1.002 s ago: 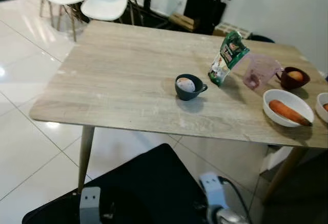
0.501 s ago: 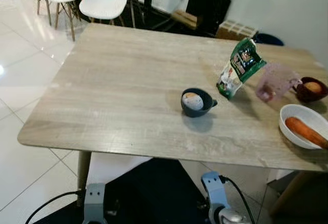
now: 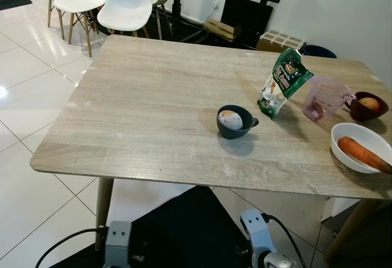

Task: Restocking fridge

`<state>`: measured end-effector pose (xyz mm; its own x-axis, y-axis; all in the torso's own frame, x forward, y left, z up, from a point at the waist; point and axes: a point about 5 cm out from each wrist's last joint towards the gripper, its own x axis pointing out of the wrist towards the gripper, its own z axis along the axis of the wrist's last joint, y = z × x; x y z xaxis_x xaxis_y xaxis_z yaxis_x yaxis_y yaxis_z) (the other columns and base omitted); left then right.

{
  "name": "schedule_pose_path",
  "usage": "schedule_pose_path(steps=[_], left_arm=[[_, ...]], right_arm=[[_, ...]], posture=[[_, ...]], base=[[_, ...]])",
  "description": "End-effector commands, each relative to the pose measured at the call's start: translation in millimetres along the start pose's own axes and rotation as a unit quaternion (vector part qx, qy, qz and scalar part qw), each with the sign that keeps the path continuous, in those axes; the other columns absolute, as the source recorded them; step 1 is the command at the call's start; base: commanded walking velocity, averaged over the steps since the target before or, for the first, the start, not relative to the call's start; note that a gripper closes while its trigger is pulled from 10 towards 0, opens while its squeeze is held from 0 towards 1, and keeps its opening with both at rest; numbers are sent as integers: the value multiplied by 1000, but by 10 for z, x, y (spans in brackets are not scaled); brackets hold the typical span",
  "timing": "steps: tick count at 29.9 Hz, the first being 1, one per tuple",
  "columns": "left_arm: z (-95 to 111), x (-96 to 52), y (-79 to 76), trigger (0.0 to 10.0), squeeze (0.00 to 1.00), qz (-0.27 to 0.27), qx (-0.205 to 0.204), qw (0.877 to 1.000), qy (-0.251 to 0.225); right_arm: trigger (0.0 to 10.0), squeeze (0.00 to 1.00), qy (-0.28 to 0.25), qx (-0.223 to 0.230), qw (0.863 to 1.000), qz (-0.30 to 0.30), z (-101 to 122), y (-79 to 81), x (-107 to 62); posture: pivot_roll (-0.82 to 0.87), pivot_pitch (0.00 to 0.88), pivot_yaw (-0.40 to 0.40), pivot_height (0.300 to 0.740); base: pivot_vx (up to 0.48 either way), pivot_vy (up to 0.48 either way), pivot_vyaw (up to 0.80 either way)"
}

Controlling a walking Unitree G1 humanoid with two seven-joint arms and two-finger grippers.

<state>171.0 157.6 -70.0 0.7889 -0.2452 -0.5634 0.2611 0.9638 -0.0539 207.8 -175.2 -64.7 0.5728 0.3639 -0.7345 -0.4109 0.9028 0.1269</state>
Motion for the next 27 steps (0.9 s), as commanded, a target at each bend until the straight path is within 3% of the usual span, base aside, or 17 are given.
schedule_pose_path(steps=[1, 3, 5, 6, 7, 8, 9, 10, 12, 14, 15, 17, 18, 21, 22, 23, 27], left_arm=[[-9, -23, -18, 10000, 0, -22, 17, 1000, -4], [63, -35, -41, 10000, 0, -58, 24, 998, -32], [63, -35, -41, 10000, 0, -58, 24, 998, -32], [114, -46, -46, 10000, 0, -79, 26, 995, -50], [233, -73, -53, 10000, 0, -115, 32, 989, -83], [233, -73, -53, 10000, 0, -115, 32, 989, -83], [341, -105, -75, 10000, 0, -149, 39, 982, -109], [341, -105, -75, 10000, 0, -149, 39, 982, -109], [517, -169, -158, 10000, 0, -209, 52, 966, -142], [611, -200, -217, 10000, 0, -239, 54, 957, -155], [611, -200, -217, 10000, 0, -239, 54, 957, -155], [768, -254, -335, 10000, 0, -290, 52, 940, -173], [768, -254, -335, 10000, 0, -290, 52, 940, -173], [877, -318, -459, 10000, 0, -343, 51, 921, -176], [877, -318, -459, 10000, 0, -343, 51, 921, -176], [951, -365, -528, 10000, 0, -373, 43, 910, -175], [1018, -403, -564, 10000, 0, -395, 32, 902, -173]], right_arm=[[10000, 0, -4, 6, 1000, 23, -33, 3, -26], [10000, 0, -26, 6, 994, 108, 35, 21, -67], [10000, 0, -26, 6, 994, 108, 35, 21, -67], [10000, 0, -45, 8, 986, 160, 93, 17, -108], [10000, 0, -66, 12, 968, 243, 189, -19, -213], [10000, 0, -66, 12, 968, 243, 189, -19, -213], [10000, 0, -75, 8, 946, 315, 261, -43, -327], [10000, 0, -75, 8, 946, 315, 261, -43, -327], [10000, 0, -79, -13, 908, 411, 364, -51, -529], [10000, 0, -98, -9, 891, 442, 483, -32, -626], [10000, 0, -98, -9, 891, 442, 483, -32, -626], [10000, 0, -143, -5, 858, 494, 746, 56, -802], [10000, 0, -143, -5, 858, 494, 746, 56, -802], [10000, 0, -181, -20, 825, 535, 963, 169, -948], [10000, 0, -181, -20, 825, 535, 963, 169, -948], [10000, 0, -206, -33, 807, 552, 1092, 244, -1033], [10000, 0, -239, -35, 790, 563, 1234, 292, -1112]], posture=[[-55, 85, -87, 736], [-53, 80, -91, 736], [-53, 80, -91, 736], [-54, 80, -92, 736], [-56, 79, -93, 736], [-56, 79, -93, 736], [-55, 78, -93, 736], [-55, 78, -93, 736], [-55, 73, -94, 736], [-55, 73, -94, 736], [-55, 73, -94, 736], [-55, 64, -95, 736], [-55, 64, -95, 736], [-56, 58, -94, 736], [-56, 58, -94, 736], [-57, 55, -93, 736], [-56, 52, -93, 736]], base=[[0, 0, 0], [0, 0, 0], [0, 0, 0], [0, 0, 0], [0, 0, 0], [0, 0, 0], [0, 0, 0], [0, 0, 0], [0, 0, 0], [0, 0, 0], [0, 0, 0], [0, 0, 0], [0, 0, 0], [0, 0, 0], [0, 0, 0], [0, 0, 0], [0, 0, 0]])
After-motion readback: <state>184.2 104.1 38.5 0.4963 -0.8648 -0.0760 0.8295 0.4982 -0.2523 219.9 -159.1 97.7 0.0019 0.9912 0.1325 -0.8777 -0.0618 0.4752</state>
